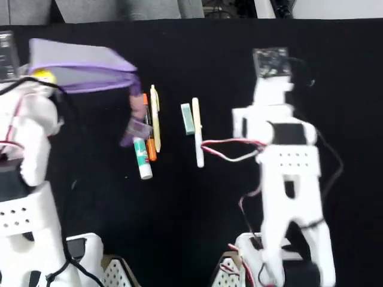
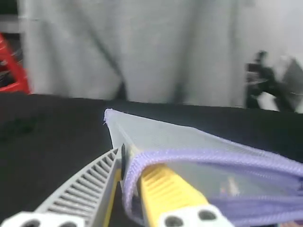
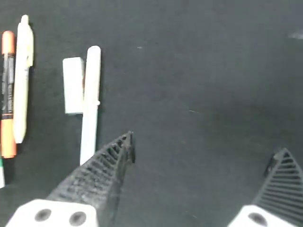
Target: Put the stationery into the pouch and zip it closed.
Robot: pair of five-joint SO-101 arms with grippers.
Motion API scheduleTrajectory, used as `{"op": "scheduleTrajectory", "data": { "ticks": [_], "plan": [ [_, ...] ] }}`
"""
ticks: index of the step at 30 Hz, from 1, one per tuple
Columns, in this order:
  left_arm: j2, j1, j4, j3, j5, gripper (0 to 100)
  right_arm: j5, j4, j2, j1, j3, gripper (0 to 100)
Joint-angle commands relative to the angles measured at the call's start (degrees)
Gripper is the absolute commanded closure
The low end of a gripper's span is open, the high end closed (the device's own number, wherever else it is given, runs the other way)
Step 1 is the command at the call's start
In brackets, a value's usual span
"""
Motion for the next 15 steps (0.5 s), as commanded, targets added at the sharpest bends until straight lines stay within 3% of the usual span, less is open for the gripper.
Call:
{"op": "scheduleTrajectory", "data": {
  "ticks": [1,7,15],
  "plan": [
    [-1.76,-5.05,-0.09,0.40,-0.09,97,-2.90,-3.69,6.29,-3.16,-4.79,58.5],
    [-1.85,-8.84,-1.58,5.41,-0.09,97,-6.15,-9.49,21.85,-6.42,-10.95,58.5],
    [-1.85,-9.63,-10.46,16.22,-0.09,97,-6.15,-10.11,39.69,-11.69,-24.48,58.5]
  ]
}}
